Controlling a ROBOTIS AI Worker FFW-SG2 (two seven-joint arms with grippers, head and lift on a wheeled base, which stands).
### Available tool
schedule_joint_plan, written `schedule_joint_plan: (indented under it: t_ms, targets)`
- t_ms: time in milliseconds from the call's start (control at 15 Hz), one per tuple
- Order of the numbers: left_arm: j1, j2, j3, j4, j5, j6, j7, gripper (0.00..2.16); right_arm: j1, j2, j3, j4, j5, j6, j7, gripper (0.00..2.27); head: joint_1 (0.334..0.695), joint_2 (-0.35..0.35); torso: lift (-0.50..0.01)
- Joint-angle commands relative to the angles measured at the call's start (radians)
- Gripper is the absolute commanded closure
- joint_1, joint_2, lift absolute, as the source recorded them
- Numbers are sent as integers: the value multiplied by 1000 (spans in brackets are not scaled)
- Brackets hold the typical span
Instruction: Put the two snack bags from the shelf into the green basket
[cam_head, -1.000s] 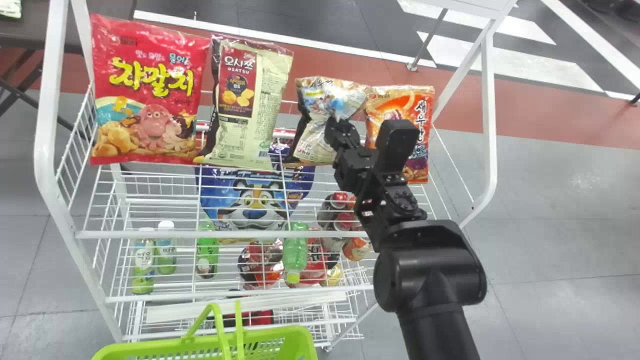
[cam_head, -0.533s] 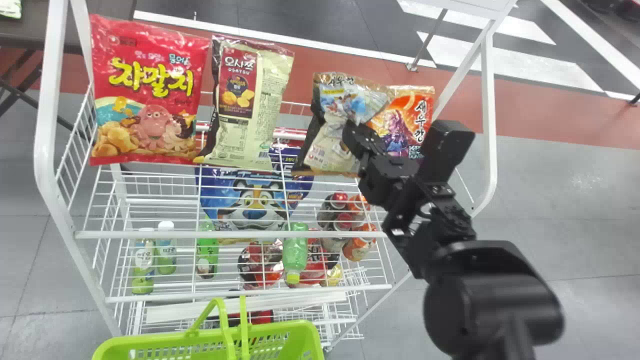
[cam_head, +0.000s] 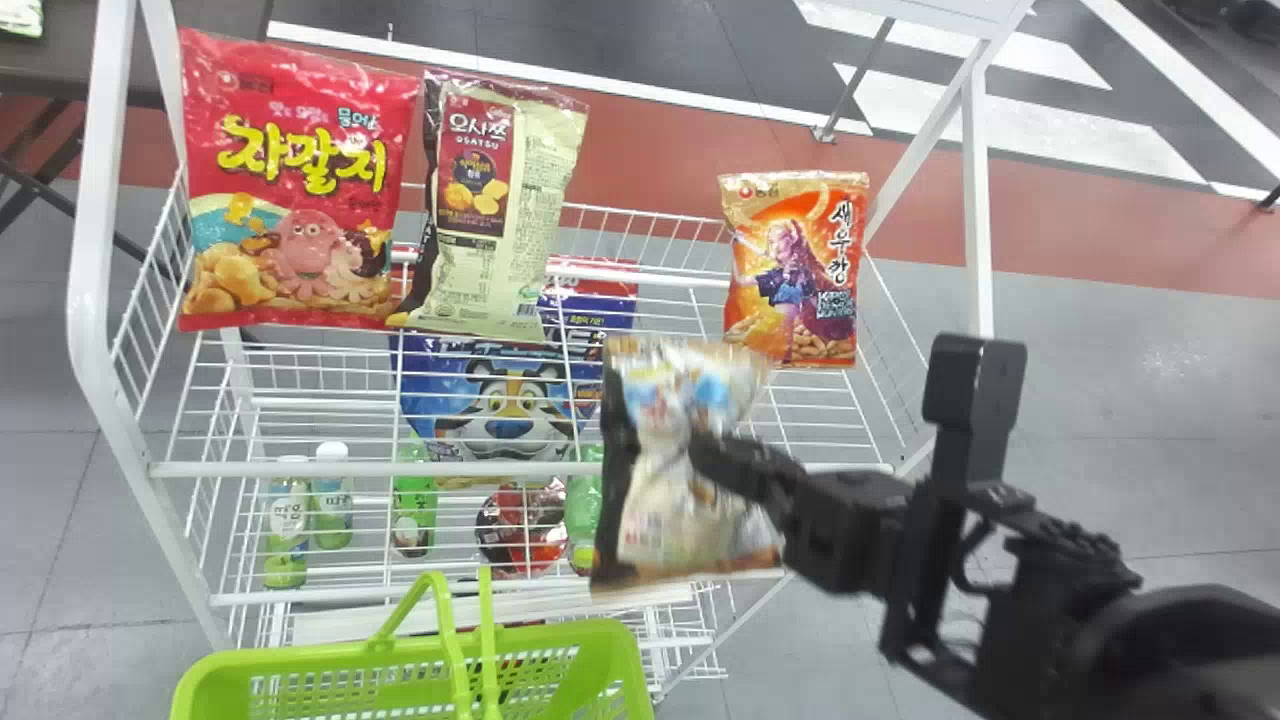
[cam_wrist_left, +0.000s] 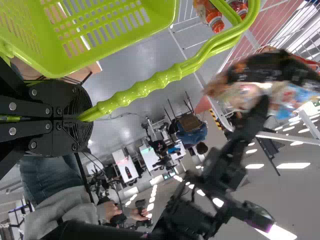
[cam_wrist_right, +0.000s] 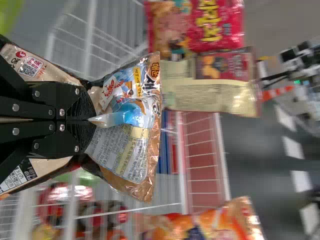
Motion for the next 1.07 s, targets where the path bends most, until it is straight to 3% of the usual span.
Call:
schedule_joint_plan:
  t_ms: [0, 267, 800, 1000]
  targets:
    - [-1, -2, 1, 1, 0, 0, 2, 2138, 21, 1, -58, -62, -38, 151, 11, 2243, 695, -350, -7]
    - [-1, -5, -4, 7, 0, -3, 2, 2138, 50, 4, -58, -97, -85, 151, 28, 2243, 695, -350, -7]
    - [0, -6, -29, 4, -14, -3, 6, 2138, 111, -8, 136, -37, -58, 151, 6, 2243, 695, -350, -7]
    - [3, -6, -41, 1, -26, -3, 11, 2118, 84, -49, 265, 43, -19, 151, -60, 2243, 695, -350, -7]
